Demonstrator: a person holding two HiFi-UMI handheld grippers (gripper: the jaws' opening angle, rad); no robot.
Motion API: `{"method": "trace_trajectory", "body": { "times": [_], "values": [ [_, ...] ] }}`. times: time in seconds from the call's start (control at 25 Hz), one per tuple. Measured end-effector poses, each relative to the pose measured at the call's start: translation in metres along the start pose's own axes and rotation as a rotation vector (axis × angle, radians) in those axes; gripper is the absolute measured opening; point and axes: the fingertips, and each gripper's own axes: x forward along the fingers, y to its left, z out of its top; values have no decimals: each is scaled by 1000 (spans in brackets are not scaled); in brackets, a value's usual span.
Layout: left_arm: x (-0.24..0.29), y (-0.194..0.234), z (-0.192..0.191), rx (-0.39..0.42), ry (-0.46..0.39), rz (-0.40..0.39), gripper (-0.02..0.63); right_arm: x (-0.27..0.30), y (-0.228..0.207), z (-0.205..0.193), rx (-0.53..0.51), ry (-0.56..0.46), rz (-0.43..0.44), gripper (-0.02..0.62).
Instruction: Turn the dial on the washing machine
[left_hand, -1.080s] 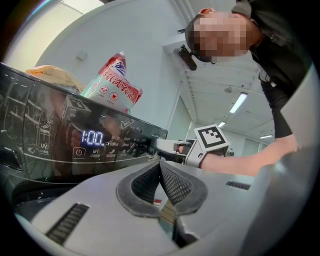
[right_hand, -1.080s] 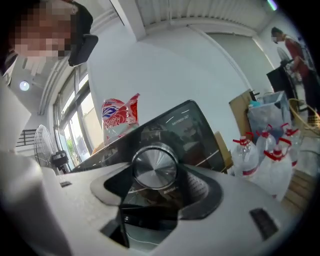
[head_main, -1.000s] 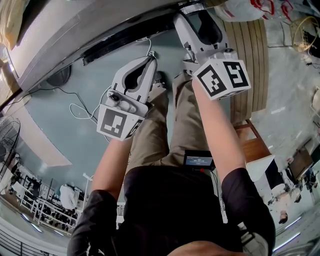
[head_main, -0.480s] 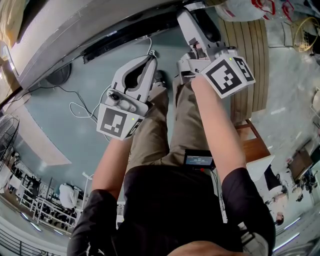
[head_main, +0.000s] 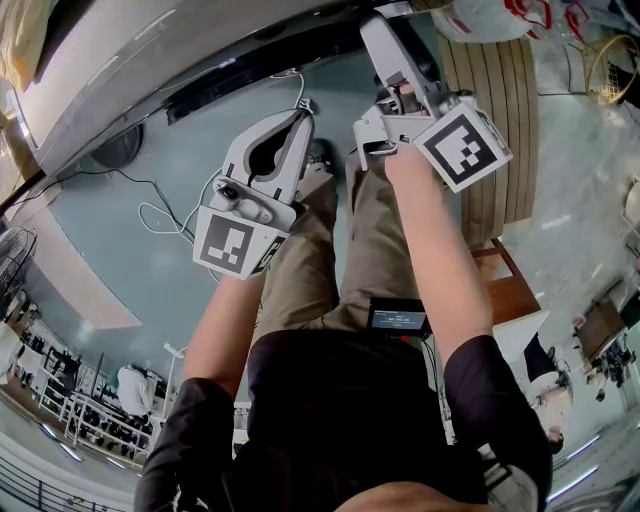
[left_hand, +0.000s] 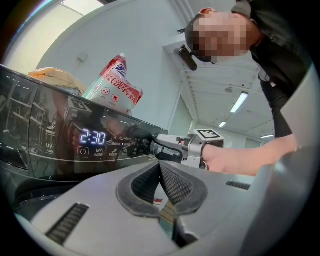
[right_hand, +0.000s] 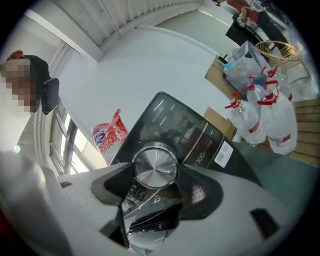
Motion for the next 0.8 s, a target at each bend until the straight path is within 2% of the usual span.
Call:
{"method": "trace_trajectory", "body": {
  "times": [0.16,0.32,0.52,0.64,0.8],
  "values": [
    [-2,2,2,3,-10,6,-5,-9,1,0,-125,-11,-36,278],
    [-9,5,2,-6,-21,21,-5,-23,15,-8,-347,-3,-39,279],
    [-25,11,23,-19,-64,50,-5,-36,37,-36,-588,140,7,278],
    [-47,16,46,-23,-93,81,-5,-49,60,-44,-662,193,4,278],
    [-78,23,102,5,-175,97,-5,-56,108,-25,-699,167,23,270]
  ]
}}
